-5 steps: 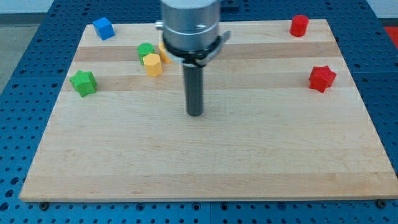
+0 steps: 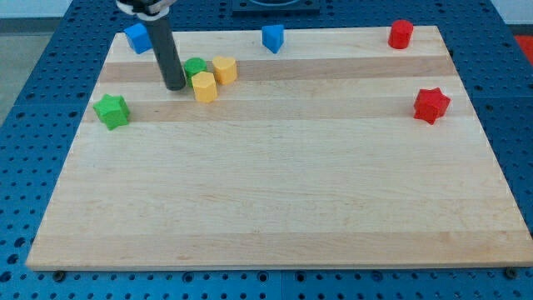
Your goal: Move the hexagon diagonally to the cube
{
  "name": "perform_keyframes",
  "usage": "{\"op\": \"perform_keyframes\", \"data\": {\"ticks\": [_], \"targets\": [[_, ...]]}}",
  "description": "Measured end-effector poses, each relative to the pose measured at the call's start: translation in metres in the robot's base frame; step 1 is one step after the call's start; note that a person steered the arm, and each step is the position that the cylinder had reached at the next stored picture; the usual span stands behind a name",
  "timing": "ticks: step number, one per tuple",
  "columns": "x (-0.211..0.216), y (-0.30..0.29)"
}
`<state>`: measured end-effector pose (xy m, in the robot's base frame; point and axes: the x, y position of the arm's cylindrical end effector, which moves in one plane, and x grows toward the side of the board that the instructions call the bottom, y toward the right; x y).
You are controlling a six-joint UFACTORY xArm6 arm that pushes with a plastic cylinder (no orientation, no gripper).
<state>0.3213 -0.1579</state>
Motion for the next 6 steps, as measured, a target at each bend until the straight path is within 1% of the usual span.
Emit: {"op": "perform_keyframes", "data": {"ticks": [1, 2, 3, 4, 6], "targets": [[0.000, 0.038], [0.008, 0.081], [0.030, 0.113], [0.041, 0.109], [0.088, 0.107]]}}
